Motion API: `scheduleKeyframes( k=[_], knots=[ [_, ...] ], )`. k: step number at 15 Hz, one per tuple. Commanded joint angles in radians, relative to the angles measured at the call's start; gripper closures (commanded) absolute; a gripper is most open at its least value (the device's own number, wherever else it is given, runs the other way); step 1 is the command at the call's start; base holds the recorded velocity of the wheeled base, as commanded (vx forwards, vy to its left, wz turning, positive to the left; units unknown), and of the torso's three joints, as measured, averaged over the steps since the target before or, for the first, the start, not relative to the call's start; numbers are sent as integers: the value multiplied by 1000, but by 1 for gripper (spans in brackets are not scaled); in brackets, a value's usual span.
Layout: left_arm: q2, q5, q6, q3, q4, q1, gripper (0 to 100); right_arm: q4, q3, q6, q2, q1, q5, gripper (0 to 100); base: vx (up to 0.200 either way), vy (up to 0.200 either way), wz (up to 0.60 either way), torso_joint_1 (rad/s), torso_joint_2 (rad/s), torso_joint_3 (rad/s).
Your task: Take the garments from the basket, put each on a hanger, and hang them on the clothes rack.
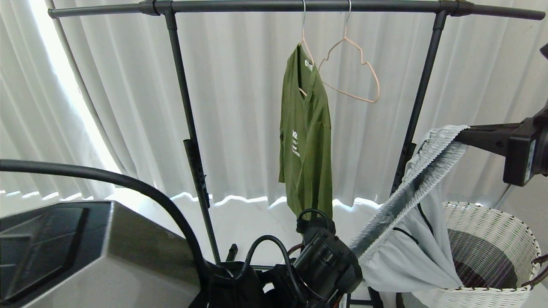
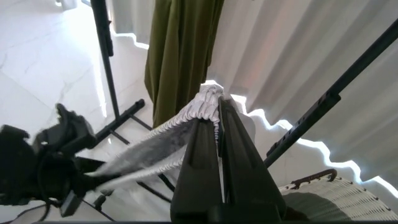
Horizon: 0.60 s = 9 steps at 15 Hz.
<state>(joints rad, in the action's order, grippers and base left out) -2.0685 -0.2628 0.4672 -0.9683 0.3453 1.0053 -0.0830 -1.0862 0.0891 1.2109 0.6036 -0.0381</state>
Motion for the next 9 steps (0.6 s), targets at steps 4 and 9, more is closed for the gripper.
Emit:
scheduleKeyframes(
  k=[4,9],
  knots=[
    [354,-70,-41,79,-32,-51,100,2,3,6,3,28,4,100,0,0,0,0,0,0],
    [705,-76,-223,-67,-324,-183,100,3,-3,20,-8,108,-5,100,0,0,0,0,0,0]
  ],
)
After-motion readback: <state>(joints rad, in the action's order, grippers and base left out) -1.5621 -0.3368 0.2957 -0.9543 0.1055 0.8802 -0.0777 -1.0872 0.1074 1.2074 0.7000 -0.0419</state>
